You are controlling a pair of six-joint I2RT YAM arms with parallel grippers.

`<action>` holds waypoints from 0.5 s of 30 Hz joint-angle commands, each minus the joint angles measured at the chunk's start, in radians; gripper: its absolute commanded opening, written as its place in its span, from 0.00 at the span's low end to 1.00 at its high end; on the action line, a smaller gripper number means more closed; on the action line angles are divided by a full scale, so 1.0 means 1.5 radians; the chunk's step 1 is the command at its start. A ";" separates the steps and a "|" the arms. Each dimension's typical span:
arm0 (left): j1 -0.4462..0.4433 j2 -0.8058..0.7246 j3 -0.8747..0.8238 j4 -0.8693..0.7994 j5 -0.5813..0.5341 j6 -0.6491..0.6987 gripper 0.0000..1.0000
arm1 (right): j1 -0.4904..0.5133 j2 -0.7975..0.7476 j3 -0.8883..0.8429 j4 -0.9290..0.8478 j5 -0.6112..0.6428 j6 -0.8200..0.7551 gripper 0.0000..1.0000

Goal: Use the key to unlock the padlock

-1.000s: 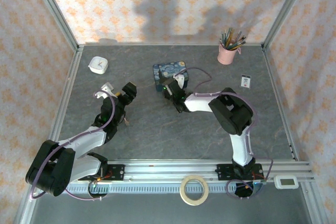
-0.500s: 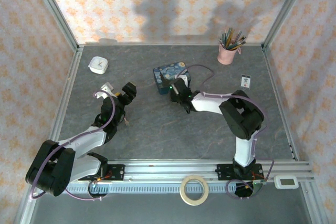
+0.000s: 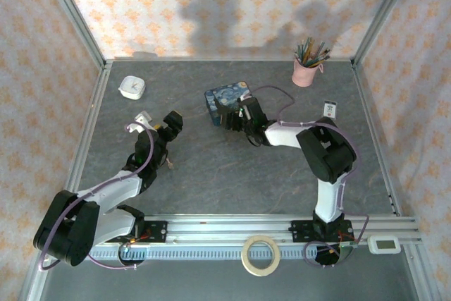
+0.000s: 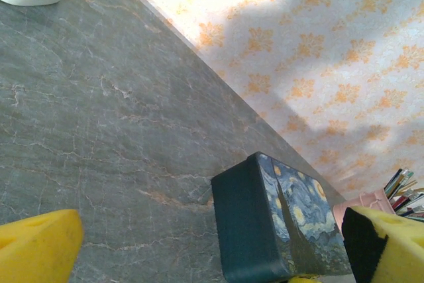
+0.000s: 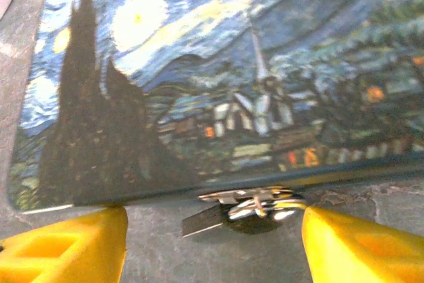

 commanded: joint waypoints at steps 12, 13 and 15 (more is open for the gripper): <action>0.000 -0.026 -0.013 -0.008 -0.020 0.011 0.99 | -0.004 0.059 0.019 0.058 0.033 0.023 0.61; 0.000 -0.027 -0.012 -0.010 -0.020 0.011 0.99 | -0.004 0.064 0.021 0.059 0.034 0.023 0.59; 0.000 -0.029 -0.013 -0.012 -0.020 0.011 0.99 | -0.004 0.066 0.023 0.064 0.033 0.024 0.56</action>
